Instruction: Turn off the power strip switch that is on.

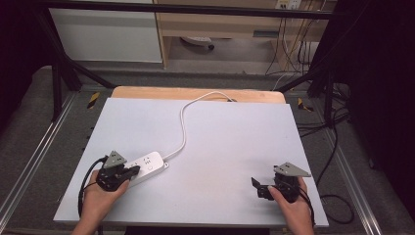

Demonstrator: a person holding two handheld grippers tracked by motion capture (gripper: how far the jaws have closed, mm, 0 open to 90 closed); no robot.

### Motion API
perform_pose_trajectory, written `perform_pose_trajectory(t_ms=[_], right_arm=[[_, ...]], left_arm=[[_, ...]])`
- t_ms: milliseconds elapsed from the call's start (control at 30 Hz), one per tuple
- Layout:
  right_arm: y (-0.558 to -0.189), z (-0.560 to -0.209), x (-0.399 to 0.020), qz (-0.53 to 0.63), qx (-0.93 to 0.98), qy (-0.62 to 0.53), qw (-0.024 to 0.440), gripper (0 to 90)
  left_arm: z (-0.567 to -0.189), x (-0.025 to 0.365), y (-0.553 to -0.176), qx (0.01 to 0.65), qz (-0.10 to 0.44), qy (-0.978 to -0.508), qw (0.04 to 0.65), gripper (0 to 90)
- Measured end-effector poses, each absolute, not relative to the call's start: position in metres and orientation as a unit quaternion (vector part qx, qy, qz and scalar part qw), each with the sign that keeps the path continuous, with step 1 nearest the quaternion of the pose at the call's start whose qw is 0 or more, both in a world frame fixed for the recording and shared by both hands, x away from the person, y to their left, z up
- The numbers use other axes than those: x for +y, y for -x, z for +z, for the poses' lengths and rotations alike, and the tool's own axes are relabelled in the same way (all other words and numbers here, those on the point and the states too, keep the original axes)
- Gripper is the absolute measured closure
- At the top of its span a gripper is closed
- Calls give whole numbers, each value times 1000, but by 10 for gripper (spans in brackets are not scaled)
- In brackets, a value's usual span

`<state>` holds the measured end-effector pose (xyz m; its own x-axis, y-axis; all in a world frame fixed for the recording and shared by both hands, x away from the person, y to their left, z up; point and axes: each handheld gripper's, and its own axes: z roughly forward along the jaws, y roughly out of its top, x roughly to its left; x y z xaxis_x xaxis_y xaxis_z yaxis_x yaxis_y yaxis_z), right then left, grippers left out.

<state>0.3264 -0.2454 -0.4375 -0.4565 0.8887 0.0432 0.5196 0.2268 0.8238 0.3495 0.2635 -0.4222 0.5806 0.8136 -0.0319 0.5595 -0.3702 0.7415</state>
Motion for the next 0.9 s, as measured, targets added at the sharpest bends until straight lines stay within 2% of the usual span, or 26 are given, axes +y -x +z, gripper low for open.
perform_pose_trajectory(t_ms=[900], right_arm=[[-326, -438, -246, 405, 751, -469, 227, 42]], left_arm=[[-423, 260, -349, 422, 174, -815, 356, 900]])
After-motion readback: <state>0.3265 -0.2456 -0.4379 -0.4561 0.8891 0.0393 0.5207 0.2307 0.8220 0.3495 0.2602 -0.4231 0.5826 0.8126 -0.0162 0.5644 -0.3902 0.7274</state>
